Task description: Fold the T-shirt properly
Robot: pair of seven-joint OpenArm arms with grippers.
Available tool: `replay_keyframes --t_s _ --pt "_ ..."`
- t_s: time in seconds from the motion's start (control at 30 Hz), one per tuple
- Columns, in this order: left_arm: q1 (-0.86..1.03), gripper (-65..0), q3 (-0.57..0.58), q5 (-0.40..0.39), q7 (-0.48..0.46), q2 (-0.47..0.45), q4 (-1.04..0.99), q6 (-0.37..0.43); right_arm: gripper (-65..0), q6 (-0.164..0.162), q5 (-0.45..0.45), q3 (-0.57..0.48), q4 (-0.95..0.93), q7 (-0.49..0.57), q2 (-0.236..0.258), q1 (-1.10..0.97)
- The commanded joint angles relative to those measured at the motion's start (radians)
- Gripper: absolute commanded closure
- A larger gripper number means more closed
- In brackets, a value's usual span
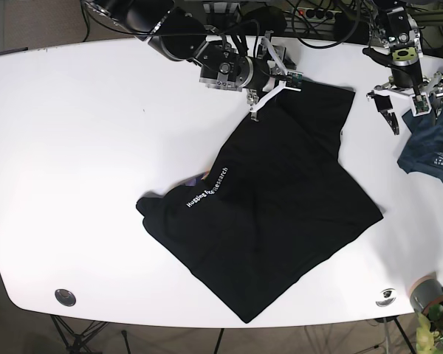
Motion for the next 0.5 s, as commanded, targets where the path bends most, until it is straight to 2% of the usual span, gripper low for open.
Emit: replay_keyframes --t_s 0.0,0.2,0.47 --pt "0.004 -52.2 -0.008 -0.001 -0.031 -0.011 0.015 0.008 -35.4 -0.002 -0.047 0.002 -0.026 0.016 -0.006 0.012" --pt "0.004 -52.2 -0.006 -0.001 -0.031 -0.011 0.015 0.008 -35.0 -0.005 -0.083 0.008 -0.103 0.106 -0.008 0.018" --pt "0.004 -52.2 -0.001 -0.001 -0.031 -0.011 0.015 0.008 -35.0 -0.005 -0.079 0.009 -0.102 0.112 0.015 0.045"
